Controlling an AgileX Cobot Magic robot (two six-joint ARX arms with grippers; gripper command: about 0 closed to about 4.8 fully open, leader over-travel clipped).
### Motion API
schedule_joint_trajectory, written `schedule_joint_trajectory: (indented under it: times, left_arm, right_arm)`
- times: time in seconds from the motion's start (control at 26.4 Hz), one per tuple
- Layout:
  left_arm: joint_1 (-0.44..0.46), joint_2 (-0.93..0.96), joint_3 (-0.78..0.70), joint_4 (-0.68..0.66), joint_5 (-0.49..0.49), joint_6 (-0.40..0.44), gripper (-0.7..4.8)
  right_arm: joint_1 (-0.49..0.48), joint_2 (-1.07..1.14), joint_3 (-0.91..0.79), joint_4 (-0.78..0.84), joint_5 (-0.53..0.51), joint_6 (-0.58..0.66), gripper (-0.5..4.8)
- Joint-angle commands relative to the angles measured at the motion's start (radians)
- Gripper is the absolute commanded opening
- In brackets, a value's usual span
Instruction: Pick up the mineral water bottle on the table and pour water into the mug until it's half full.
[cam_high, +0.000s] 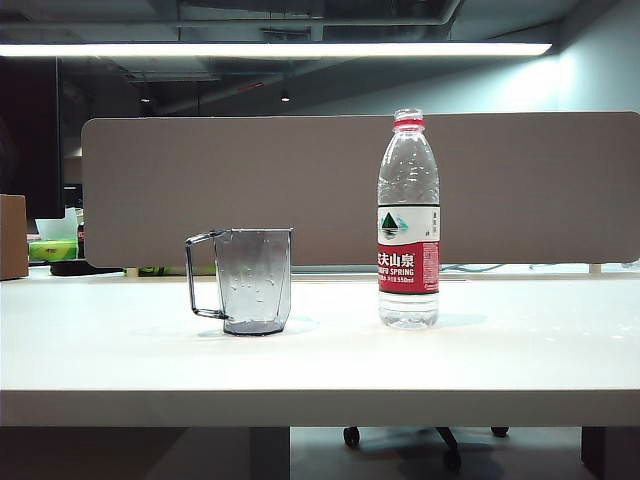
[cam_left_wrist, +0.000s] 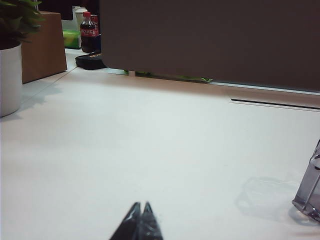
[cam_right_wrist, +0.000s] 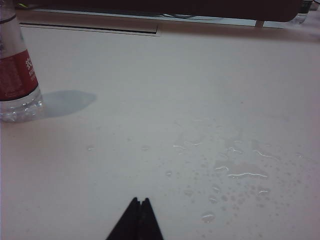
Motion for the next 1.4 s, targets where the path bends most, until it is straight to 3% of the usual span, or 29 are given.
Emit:
schedule_joint_trajectory:
  times: [0.04, 0.3, 0.38, 0.49, 0.57, 0.64, 0.72, 0.79, 0.95, 1.02, 1.06, 1.1, 1.25, 1.4]
  left_arm:
    - [-0.001, 0.000, 0.005, 0.008, 0.000, -0.003, -0.05]
    - [-0.001, 0.000, 0.006, 0.015, 0.000, -0.005, -0.05]
    - [-0.002, 0.000, 0.025, 0.026, 0.016, -0.045, -0.05]
    - [-0.002, 0.000, 0.212, 0.042, 0.212, -0.208, -0.05]
    - [-0.002, 0.000, 0.309, 0.011, 0.315, -0.285, -0.05]
    - [-0.002, 0.010, 0.374, -0.075, 0.382, -0.327, -0.05]
    - [-0.002, 0.042, 0.425, -0.177, 0.462, -0.336, -0.05]
    - [-0.002, 0.082, 0.450, -0.231, 0.557, -0.330, -0.05]
    - [-0.002, 0.159, 0.452, -0.261, 0.690, -0.201, -0.05]
    - [-0.002, 0.187, 0.451, -0.299, 0.698, -0.157, -0.05]
    - [-0.002, 0.208, 0.451, -0.335, 0.686, -0.127, -0.05]
    - [-0.001, 0.213, 0.451, -0.344, 0.674, -0.115, -0.05]
    - [-0.001, 0.216, 0.451, -0.328, 0.670, -0.042, -0.05]
    - [-0.001, 0.217, 0.451, -0.324, 0.669, -0.043, -0.05]
  right_arm:
    - [0.000, -0.001, -0.002, 0.007, -0.003, -0.003, -0.05]
    - [0.001, -0.001, 0.000, 0.023, -0.003, 0.013, -0.05]
    - [0.001, -0.001, 0.013, 0.048, -0.005, 0.114, -0.05]
    - [0.005, 0.000, 0.195, 0.066, -0.140, 0.436, -0.05]
    - [0.005, 0.000, 0.300, 0.066, -0.258, 0.497, -0.06]
    - [0.005, 0.009, 0.383, 0.022, -0.312, 0.518, -0.06]
    - [0.005, 0.036, 0.469, -0.033, -0.349, 0.510, -0.05]
    - [0.005, 0.074, 0.552, -0.096, -0.407, 0.389, -0.05]
    - [0.005, 0.196, 0.662, -0.211, -0.486, 0.108, -0.05]
    - [0.006, 0.261, 0.678, -0.217, -0.485, 0.068, 0.28]
    - [0.006, 0.331, 0.678, -0.193, -0.485, 0.068, 1.54]
    - [0.006, 0.360, 0.677, -0.183, -0.483, 0.068, 1.92]
    - [0.006, 0.492, 0.618, -0.023, -0.460, 0.068, 2.04]
    - [0.006, 0.610, 0.503, 0.258, -0.454, 0.083, 2.12]
